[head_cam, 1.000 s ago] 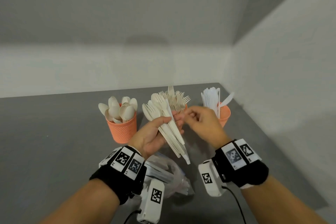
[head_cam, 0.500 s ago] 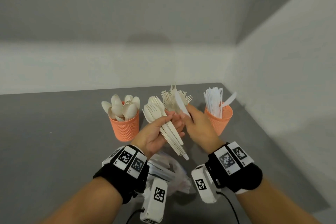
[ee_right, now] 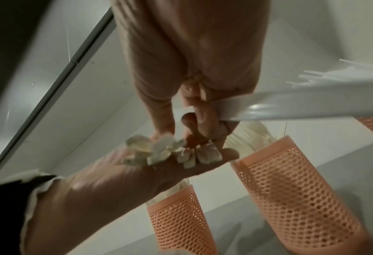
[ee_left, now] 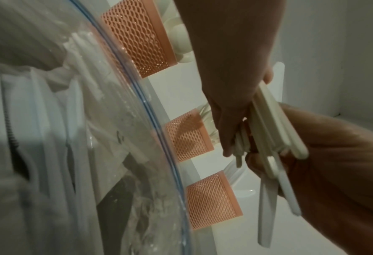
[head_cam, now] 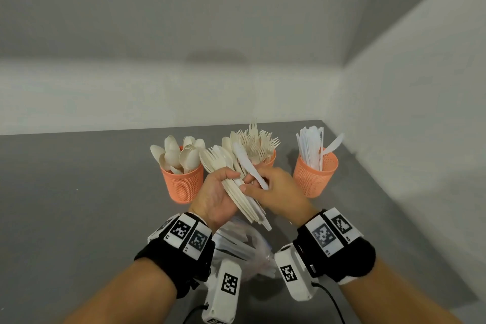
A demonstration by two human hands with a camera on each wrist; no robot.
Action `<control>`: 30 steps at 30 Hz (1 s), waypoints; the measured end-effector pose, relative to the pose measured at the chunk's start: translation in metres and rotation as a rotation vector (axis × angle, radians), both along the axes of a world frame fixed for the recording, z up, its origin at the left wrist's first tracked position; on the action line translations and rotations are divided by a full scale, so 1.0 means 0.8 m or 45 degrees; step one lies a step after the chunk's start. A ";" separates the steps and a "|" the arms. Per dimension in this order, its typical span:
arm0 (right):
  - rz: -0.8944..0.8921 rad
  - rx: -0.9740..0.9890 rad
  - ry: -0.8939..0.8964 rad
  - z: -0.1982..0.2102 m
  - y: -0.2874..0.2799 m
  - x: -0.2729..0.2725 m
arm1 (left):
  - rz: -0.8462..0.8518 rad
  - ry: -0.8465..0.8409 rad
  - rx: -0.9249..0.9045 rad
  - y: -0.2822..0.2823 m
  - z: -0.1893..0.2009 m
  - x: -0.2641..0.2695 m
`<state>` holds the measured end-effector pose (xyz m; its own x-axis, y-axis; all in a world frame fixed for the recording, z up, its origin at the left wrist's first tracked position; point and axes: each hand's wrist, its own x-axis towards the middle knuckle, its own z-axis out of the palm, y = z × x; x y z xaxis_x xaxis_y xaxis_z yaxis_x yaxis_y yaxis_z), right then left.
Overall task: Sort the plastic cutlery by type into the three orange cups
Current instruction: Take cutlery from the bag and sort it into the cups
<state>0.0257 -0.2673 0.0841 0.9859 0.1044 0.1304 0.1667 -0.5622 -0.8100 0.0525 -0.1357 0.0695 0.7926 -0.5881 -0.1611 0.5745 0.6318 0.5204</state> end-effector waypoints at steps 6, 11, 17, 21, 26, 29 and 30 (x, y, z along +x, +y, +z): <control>0.114 -0.035 -0.068 0.007 0.000 -0.007 | 0.025 -0.015 0.013 -0.002 0.007 -0.002; 0.106 -0.152 -0.148 0.006 0.004 -0.009 | 0.059 -0.012 0.121 -0.006 0.004 0.001; 0.088 -0.110 -0.091 0.001 -0.001 -0.009 | 0.063 -0.110 0.221 -0.011 0.004 -0.001; 0.129 -0.110 -0.121 0.001 -0.003 -0.012 | 0.140 -0.135 0.278 -0.015 0.002 0.002; -0.029 -0.176 -0.271 -0.005 -0.016 -0.001 | 0.136 -0.183 0.230 -0.019 0.005 0.003; -0.060 -0.104 -0.254 -0.010 -0.018 0.001 | 0.150 -0.148 0.212 -0.022 0.006 0.005; -0.058 -0.019 -0.203 -0.010 -0.018 0.001 | 0.148 -0.108 0.210 -0.023 0.005 0.007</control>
